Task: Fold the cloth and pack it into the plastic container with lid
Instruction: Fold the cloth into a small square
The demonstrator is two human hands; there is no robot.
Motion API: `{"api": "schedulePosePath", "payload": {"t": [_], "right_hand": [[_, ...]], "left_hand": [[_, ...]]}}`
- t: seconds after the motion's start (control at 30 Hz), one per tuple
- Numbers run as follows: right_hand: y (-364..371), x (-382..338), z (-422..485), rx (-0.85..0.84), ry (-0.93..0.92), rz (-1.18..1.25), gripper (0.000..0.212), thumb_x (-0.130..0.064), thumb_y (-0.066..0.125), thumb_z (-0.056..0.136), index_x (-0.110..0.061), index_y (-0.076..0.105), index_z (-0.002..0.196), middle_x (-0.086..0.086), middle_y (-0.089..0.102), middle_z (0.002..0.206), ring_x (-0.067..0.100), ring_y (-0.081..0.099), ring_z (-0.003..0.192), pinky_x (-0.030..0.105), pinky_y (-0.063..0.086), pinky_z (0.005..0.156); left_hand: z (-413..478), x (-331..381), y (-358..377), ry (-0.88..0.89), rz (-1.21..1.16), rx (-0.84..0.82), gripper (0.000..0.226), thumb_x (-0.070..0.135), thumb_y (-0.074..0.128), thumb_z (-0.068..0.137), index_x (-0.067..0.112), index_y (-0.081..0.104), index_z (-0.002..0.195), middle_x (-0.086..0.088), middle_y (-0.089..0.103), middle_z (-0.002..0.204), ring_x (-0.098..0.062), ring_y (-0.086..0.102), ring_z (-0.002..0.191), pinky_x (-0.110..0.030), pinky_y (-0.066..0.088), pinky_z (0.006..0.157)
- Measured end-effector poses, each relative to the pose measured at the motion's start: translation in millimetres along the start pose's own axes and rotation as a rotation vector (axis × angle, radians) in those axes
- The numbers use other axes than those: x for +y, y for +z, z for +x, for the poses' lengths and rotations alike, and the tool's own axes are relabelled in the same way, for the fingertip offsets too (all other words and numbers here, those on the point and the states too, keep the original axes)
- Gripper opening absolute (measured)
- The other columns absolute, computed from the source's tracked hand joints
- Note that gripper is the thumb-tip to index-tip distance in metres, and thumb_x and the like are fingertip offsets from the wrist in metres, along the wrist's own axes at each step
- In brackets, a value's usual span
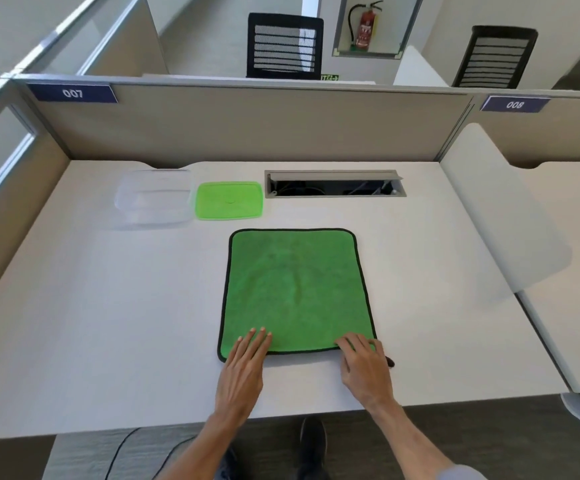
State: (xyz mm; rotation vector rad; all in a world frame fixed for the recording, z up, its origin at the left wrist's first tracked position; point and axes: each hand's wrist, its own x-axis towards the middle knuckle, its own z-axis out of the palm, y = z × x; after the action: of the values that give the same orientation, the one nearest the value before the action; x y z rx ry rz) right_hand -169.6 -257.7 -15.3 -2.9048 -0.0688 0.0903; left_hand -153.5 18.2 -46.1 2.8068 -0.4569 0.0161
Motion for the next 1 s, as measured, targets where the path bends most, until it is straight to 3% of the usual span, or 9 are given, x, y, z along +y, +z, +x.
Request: {"api": "schedulePosePath", "payload": {"t": [0.1, 0.2, 0.37, 0.63, 1.0], "right_hand": [[-7.7, 2.0, 15.5, 0.095, 0.079, 0.006, 0.027, -0.007, 0.071, 0.101, -0.012, 0.076, 0.126, 0.001, 0.077, 0.123, 0.022, 0.073, 0.114, 0.045, 0.053, 0.105], [-17.6, 4.8, 35.9, 0.127, 0.167, 0.011, 0.03, -0.003, 0.065, 0.103, -0.012, 0.074, 0.129, 0.001, 0.077, 0.125, 0.022, 0.07, 0.119, 0.044, 0.049, 0.107], [-31.0, 9.8, 80.3, 0.156, 0.21, -0.039, 0.034, 0.003, 0.062, 0.098, -0.014, 0.075, 0.125, 0.001, 0.076, 0.121, 0.024, 0.067, 0.119, 0.044, 0.042, 0.111], [-42.0, 14.4, 171.8, 0.247, 0.208, -0.048, 0.03, -0.001, 0.054, 0.103, -0.013, 0.073, 0.123, 0.003, 0.072, 0.125, 0.025, 0.055, 0.141, 0.046, 0.023, 0.132], [-32.9, 35.9, 272.3, 0.179, 0.168, -0.042, 0.026, -0.008, 0.055, 0.107, -0.02, 0.073, 0.122, -0.004, 0.071, 0.122, 0.02, 0.057, 0.131, 0.042, 0.025, 0.128]], "left_hand": [[8.9, -1.5, -5.7, -0.073, -0.055, 0.016, 0.071, -0.022, 0.081, 0.077, 0.006, 0.072, 0.142, -0.012, 0.074, 0.144, -0.033, 0.066, 0.141, -0.053, 0.056, 0.116], [26.8, -6.3, -13.6, -0.144, -0.118, 0.071, 0.045, -0.013, 0.078, 0.091, 0.007, 0.075, 0.131, -0.01, 0.079, 0.131, -0.036, 0.067, 0.139, -0.053, 0.06, 0.111], [75.7, -15.9, -32.1, -0.203, -0.133, 0.162, 0.026, -0.001, 0.073, 0.1, 0.008, 0.075, 0.125, -0.011, 0.079, 0.124, -0.038, 0.065, 0.138, -0.051, 0.059, 0.11], [163.2, -40.3, -50.3, -0.209, -0.115, 0.268, 0.017, 0.008, 0.065, 0.106, 0.012, 0.075, 0.119, -0.006, 0.077, 0.12, -0.035, 0.059, 0.143, -0.045, 0.05, 0.113], [252.8, -73.5, -34.4, -0.249, -0.121, 0.174, 0.018, 0.017, 0.055, 0.112, 0.012, 0.071, 0.118, -0.007, 0.075, 0.122, -0.034, 0.054, 0.145, -0.047, 0.045, 0.116]]}}
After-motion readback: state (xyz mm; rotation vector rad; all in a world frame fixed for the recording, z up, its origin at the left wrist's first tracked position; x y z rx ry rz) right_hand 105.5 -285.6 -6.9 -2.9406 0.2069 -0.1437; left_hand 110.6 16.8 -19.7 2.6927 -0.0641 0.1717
